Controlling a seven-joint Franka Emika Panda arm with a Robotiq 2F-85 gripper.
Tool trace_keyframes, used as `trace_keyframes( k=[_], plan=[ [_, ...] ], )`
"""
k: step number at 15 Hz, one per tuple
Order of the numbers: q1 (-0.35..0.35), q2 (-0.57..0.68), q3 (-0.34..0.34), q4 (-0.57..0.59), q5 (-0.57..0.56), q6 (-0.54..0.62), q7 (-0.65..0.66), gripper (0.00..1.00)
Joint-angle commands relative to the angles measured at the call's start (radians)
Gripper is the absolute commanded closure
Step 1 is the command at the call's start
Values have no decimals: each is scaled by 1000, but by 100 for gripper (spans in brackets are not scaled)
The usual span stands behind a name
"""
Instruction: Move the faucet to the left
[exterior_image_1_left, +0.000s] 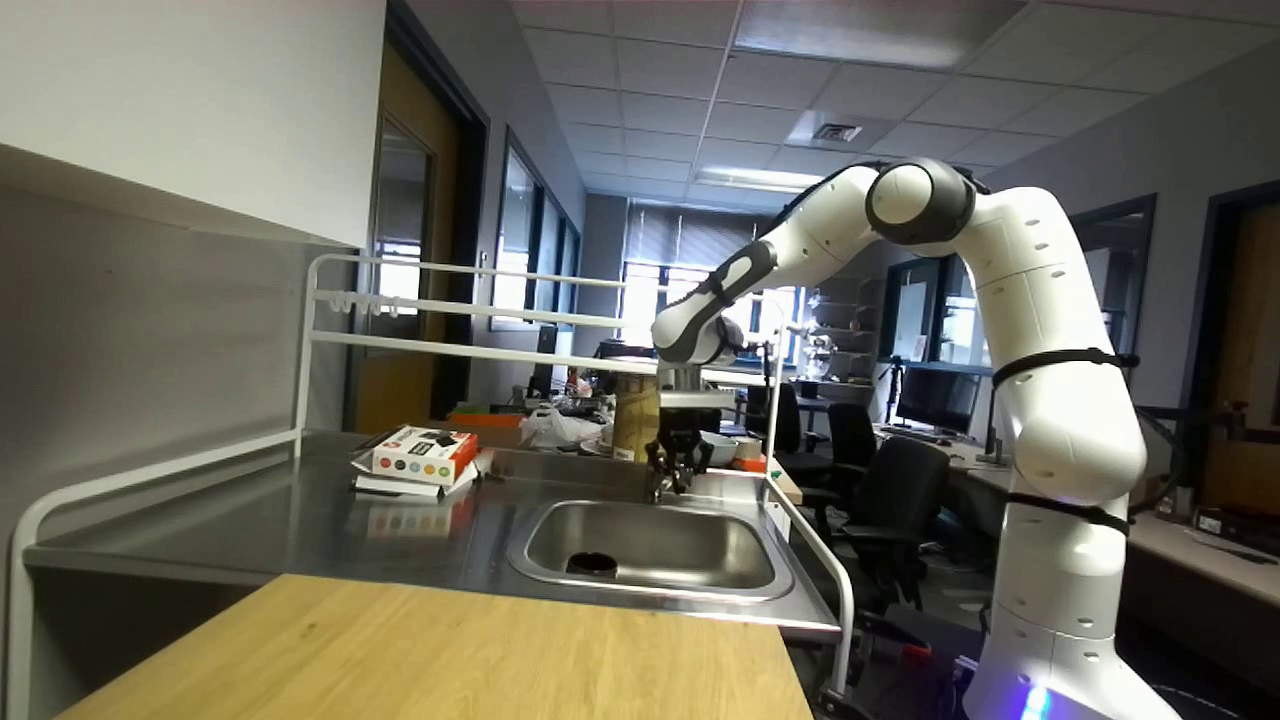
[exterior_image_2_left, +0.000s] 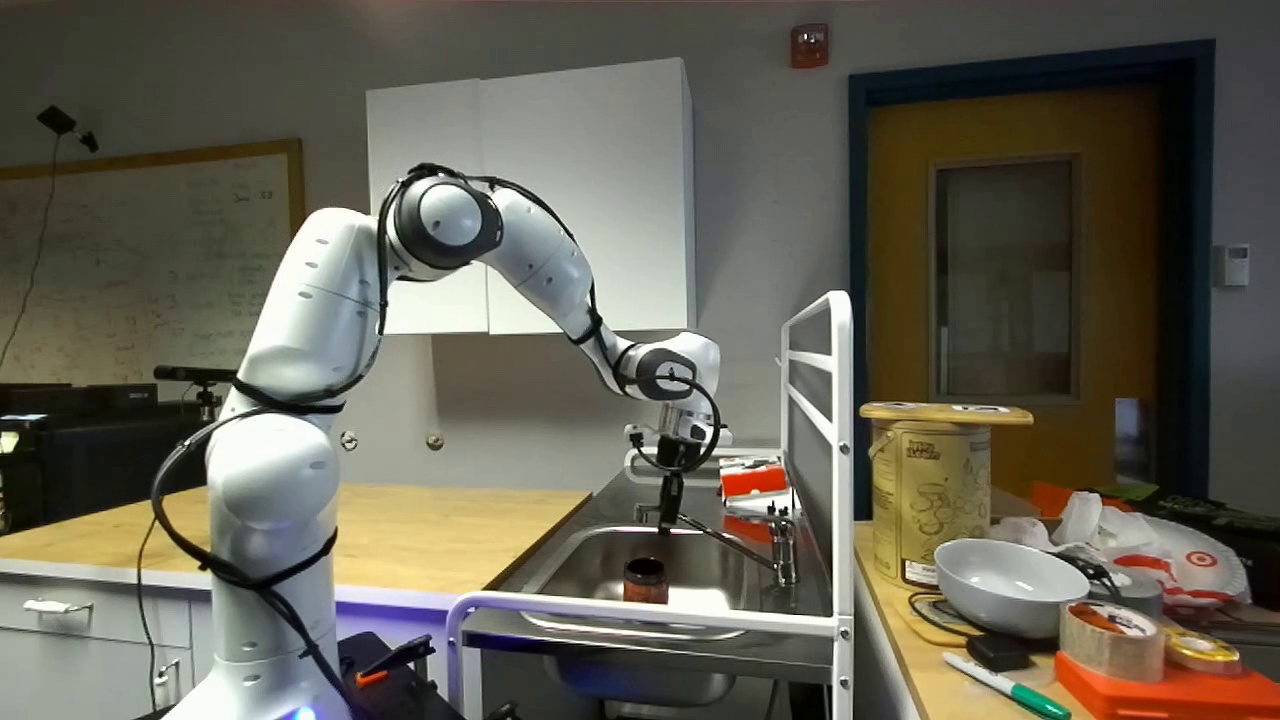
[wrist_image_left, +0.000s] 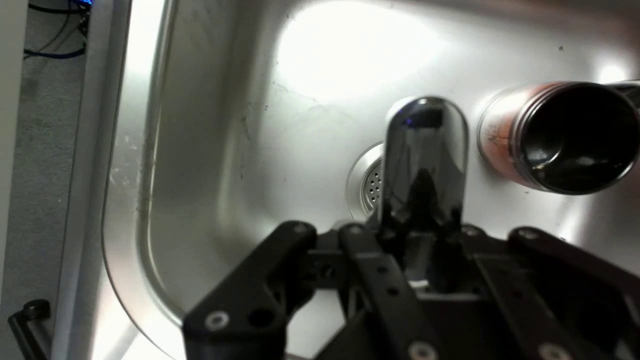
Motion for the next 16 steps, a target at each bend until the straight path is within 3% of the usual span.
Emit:
trace_keyframes(
  k=[1,16],
  plan=[
    [37,82,-13,123,-35,-84,63,96],
    [74,400,-1,615,-23,-376,116,98]
  ],
)
